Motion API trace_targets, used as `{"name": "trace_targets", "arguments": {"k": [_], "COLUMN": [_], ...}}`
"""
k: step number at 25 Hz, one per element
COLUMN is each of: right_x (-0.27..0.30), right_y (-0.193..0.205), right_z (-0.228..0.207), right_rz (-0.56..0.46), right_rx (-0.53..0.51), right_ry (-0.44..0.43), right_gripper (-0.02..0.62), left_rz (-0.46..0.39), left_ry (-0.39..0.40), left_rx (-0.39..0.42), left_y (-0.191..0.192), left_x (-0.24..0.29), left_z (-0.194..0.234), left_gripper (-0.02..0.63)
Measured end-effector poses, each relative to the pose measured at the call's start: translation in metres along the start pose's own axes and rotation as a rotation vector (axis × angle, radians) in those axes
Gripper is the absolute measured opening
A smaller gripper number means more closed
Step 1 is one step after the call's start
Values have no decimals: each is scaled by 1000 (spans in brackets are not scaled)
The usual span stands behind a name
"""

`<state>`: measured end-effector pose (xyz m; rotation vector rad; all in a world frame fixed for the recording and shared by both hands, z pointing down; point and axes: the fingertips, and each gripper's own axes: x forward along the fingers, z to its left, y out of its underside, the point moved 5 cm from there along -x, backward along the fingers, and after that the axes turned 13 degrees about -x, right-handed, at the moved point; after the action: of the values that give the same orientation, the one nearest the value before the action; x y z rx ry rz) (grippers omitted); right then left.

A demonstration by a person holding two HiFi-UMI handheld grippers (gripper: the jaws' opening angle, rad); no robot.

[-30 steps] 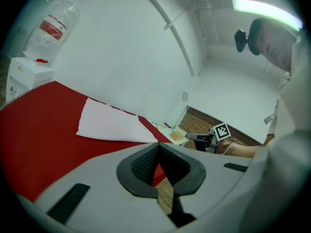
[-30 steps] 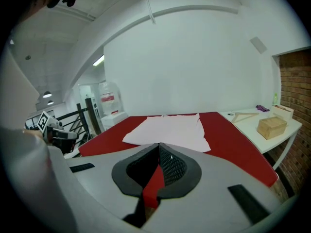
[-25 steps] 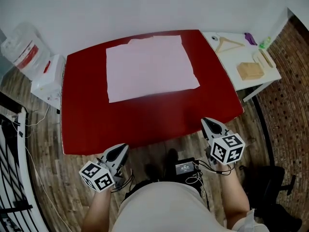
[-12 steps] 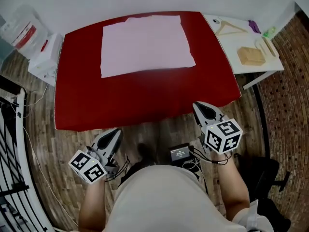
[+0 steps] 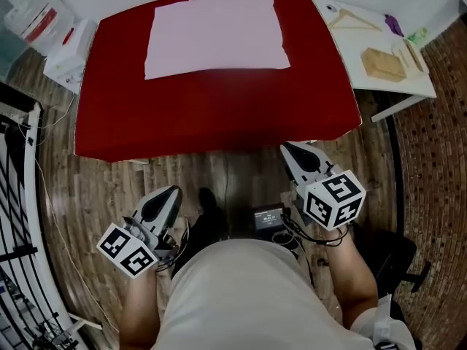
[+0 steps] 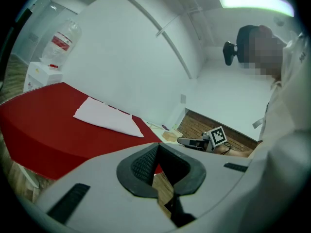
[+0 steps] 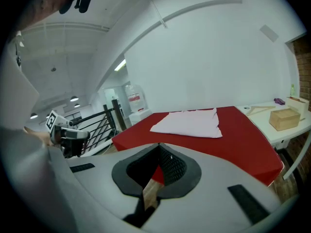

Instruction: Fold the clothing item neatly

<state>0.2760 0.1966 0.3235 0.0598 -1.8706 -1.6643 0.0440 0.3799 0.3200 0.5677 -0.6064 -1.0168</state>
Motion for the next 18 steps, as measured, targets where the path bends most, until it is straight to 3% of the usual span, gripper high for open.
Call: {"name": "trace_targets", "arguments": {"k": [7, 18], "right_x": [-15, -29], "right_y": [-3, -30], "right_z": [27, 63], "right_rz": [-24, -92], "right_rx": [2, 36], "right_ry": [-44, -10], "right_gripper": [14, 14], "left_rz": [-8, 67], "left_ry": [10, 80], "left_rx": [9, 48], "left_y": [18, 12], "left_x": [-22, -38], "left_z": [-19, -20], "left_gripper": [6, 6]}}
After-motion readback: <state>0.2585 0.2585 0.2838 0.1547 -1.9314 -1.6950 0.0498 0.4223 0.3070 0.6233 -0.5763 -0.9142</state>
